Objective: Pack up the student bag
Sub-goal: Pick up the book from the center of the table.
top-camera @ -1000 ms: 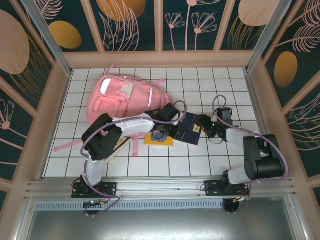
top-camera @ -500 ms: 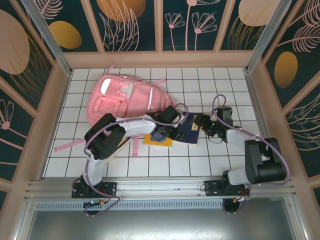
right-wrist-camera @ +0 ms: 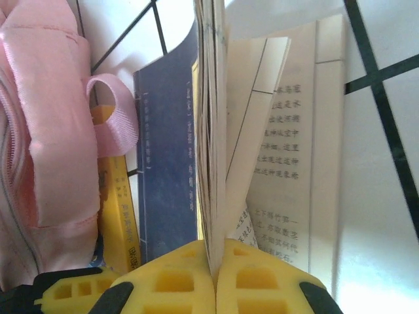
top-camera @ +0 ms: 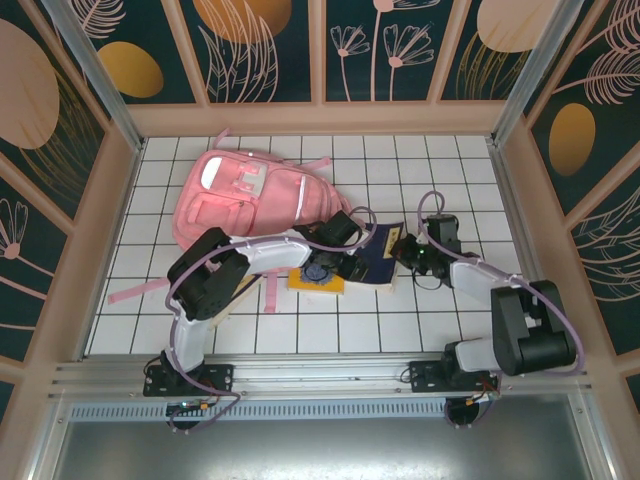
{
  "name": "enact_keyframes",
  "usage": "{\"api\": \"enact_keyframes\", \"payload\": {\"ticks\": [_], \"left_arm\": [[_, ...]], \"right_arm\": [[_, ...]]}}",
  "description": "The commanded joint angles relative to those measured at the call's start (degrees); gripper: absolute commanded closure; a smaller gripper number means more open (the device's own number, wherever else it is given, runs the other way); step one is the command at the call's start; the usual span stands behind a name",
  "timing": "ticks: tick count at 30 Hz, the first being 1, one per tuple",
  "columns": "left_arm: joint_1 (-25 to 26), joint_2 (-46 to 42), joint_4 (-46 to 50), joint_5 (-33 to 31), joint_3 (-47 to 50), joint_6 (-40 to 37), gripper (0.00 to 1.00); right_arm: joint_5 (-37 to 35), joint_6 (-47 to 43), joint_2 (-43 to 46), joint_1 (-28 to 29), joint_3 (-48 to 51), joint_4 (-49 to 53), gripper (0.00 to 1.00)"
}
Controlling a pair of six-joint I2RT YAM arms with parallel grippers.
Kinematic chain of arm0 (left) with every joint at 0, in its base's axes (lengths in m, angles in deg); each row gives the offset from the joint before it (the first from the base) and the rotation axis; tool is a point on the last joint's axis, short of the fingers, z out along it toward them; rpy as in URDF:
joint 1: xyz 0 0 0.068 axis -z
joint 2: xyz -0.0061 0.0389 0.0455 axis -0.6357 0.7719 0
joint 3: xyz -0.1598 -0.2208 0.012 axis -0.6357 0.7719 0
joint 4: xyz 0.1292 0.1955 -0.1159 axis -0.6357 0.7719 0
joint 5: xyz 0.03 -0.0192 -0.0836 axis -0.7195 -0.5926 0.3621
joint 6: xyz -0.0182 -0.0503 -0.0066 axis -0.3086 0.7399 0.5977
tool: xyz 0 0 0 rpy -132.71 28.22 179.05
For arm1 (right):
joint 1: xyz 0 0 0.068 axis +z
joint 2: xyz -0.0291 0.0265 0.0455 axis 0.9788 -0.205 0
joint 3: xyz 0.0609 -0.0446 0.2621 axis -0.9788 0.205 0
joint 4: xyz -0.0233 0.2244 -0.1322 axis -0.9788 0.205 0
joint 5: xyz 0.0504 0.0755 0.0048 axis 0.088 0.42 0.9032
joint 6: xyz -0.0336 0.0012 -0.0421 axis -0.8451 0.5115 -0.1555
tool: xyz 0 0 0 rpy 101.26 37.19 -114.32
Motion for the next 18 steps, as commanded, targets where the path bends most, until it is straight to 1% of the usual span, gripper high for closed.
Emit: {"api": "enact_keyframes", "payload": {"ticks": [1,6,8,12,16,18], "left_arm": [[-1.66,-7.91,2.17,-0.01,0.59,-0.11,0.59],[-7.98,-17.17,0.41,2.84,2.53,4.28,0.50],[-9.73,-19.80,-0.16,4.17,2.73,5.56,0.45],[-11.86,-21.51,-1.34,6.99,2.56,7.75,0.37],[-14.56,-22.94,-3.28,9.13,3.04,10.07,0.34],[-15.74,-23.78,-5.25,11.96,3.60,11.35,0.34]], "right_arm": [[-5.23,-1.88,5.98,0.32,-0.93,3.88,1.00],[-6.28,-3.52,13.82,1.79,-2.86,6.23,1.00],[-6.19,-4.14,17.10,2.70,-3.80,6.95,1.00],[-1.27,-4.83,22.15,3.85,-6.40,6.62,1.00],[5.15,-4.27,26.40,4.42,-8.72,4.42,1.00],[9.10,-3.57,27.77,4.55,-9.77,2.88,1.00]]}}
